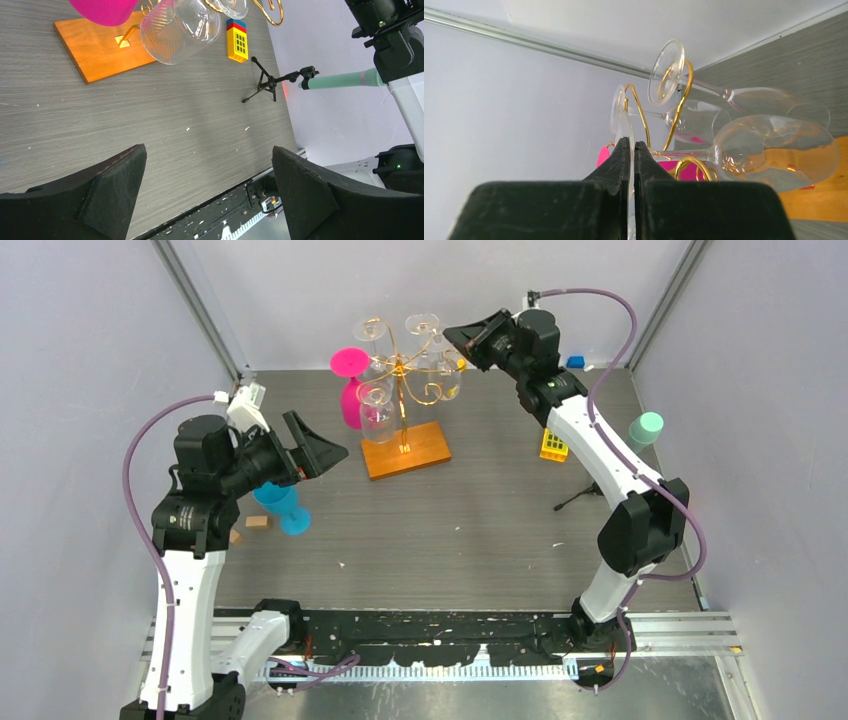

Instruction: Take the wine glass off the wine glass rack

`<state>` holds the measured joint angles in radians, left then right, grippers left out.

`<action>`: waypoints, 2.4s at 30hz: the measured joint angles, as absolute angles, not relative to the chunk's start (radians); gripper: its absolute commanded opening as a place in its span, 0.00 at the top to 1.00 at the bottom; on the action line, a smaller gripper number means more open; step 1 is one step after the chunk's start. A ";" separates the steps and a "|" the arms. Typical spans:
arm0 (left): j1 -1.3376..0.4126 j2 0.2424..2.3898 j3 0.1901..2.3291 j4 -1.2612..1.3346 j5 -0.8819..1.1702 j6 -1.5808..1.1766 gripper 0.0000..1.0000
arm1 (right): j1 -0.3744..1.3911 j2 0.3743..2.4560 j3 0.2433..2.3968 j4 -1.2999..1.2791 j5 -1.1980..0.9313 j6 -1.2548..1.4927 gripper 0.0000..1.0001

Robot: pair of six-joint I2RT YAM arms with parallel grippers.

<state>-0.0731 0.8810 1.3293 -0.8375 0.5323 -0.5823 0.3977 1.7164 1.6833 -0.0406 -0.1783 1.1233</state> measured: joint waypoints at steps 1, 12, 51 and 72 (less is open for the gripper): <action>-0.073 0.879 1.329 -0.839 0.532 -0.581 0.00 | 0.398 1.722 1.690 -0.035 -0.171 1.120 1.00; -0.073 0.876 1.329 -0.859 0.523 -0.568 0.00 | 0.398 1.763 1.765 -0.044 -0.006 1.025 1.00; -0.144 0.605 0.891 -0.152 1.066 -0.670 0.00 | 0.785 0.864 1.012 -0.323 -0.013 1.438 0.99; -0.696 0.774 0.785 -0.025 0.701 -0.463 0.31 | 0.987 0.884 0.936 -0.143 0.048 1.615 1.00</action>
